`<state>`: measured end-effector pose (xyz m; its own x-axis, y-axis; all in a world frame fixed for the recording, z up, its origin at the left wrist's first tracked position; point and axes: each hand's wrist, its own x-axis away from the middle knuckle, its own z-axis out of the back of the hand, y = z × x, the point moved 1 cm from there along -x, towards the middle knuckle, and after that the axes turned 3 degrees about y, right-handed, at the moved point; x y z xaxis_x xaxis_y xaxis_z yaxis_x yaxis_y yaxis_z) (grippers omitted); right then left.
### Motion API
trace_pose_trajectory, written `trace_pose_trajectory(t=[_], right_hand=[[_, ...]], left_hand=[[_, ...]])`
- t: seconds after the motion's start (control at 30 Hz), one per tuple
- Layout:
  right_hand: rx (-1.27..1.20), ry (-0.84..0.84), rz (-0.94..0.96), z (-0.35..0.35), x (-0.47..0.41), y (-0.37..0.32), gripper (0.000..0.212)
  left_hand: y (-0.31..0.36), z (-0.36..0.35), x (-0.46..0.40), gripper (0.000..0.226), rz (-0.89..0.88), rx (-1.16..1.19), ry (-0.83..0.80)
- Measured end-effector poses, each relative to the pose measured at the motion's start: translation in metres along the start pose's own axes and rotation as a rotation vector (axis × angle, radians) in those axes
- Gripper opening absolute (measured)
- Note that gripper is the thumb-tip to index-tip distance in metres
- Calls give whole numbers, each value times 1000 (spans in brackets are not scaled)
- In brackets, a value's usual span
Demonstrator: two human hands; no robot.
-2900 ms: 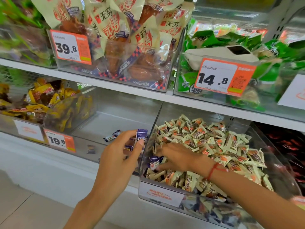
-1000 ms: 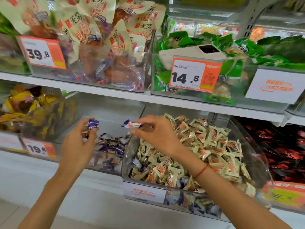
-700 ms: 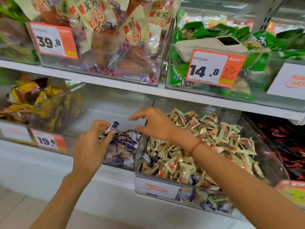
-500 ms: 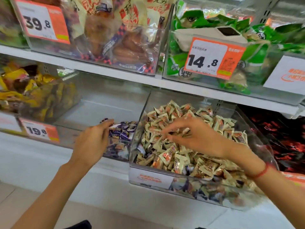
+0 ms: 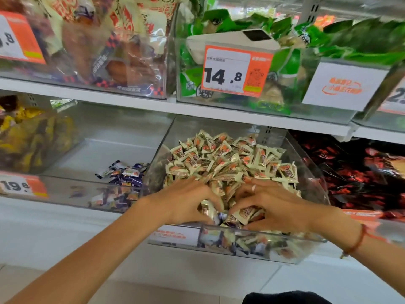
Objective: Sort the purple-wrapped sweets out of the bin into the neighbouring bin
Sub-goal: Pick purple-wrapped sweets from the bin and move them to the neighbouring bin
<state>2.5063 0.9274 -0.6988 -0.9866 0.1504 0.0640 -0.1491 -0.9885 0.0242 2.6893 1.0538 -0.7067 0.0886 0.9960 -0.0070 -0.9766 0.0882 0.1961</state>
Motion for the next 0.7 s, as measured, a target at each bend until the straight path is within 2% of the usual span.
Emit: trace_pose_trajectory(t=[0.17, 0.33, 0.47, 0.57, 0.7], right_hand=[[15, 107, 5, -4, -11, -3, 40], [-134, 266, -132, -2, -24, 5, 26], [-113, 325, -192, 4, -40, 14, 16], [-65, 386, -261, 9, -61, 23, 11], [-67, 369, -358, 19, -84, 32, 9]], left_hand=[[-16, -4, 2, 39, 147, 66, 245], [-22, 2, -5, 32, 259, 154, 344], [-30, 2, -21, 25, 342, 113, 491], [-33, -1, -31, 28, 381, 105, 536], [-32, 1, -29, 31, 355, -65, 588]])
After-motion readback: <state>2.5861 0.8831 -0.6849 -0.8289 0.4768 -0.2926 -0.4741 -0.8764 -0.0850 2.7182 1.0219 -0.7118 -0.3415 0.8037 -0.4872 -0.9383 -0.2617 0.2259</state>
